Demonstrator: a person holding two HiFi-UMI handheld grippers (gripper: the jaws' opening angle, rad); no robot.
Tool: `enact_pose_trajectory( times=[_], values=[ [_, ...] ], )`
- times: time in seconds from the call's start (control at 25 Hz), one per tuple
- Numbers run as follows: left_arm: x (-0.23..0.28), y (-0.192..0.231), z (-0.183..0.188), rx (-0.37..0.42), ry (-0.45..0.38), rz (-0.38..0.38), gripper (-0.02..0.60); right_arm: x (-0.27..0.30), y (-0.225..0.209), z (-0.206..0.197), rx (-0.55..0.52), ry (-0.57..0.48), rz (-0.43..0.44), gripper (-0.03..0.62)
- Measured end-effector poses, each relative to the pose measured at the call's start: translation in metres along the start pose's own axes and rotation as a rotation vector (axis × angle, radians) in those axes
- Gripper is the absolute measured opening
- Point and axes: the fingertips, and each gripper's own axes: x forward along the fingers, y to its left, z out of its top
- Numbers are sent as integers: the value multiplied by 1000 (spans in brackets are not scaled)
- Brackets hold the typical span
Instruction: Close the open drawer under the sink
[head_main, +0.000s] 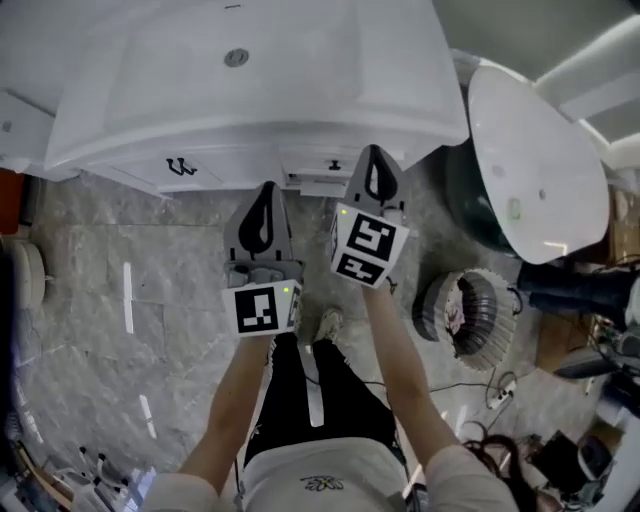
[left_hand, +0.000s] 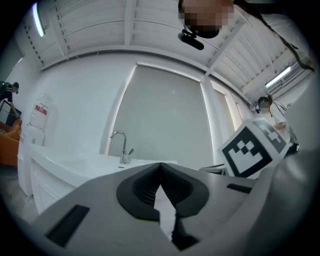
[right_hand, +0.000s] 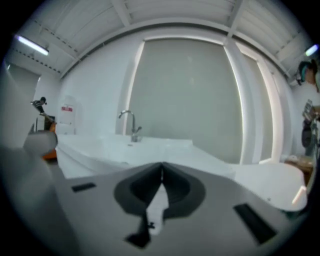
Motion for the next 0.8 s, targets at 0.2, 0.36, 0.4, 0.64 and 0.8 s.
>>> enact_pose_trajectory(
  times=[0.2,0.36,0.4,0.64,0.8],
  values=[
    [-37,-19,67,-47,64,-5,21,-93,-20,89,25,-56,59,29],
    [-73,-35,125,-65,54,-4,21,-172,-35,136,-5,-105,52,29],
    [-84,-38,135,-66,52,-4,21,-189,-34,145,-46,-124,55,29],
    [-125,-58,163,-36,25,-8,21,-255,-25,168,-242,-227,81,29],
    [-142,-70,159,-6,28,-7,21,-270,-25,153,-174,-219,105,29]
  ],
)
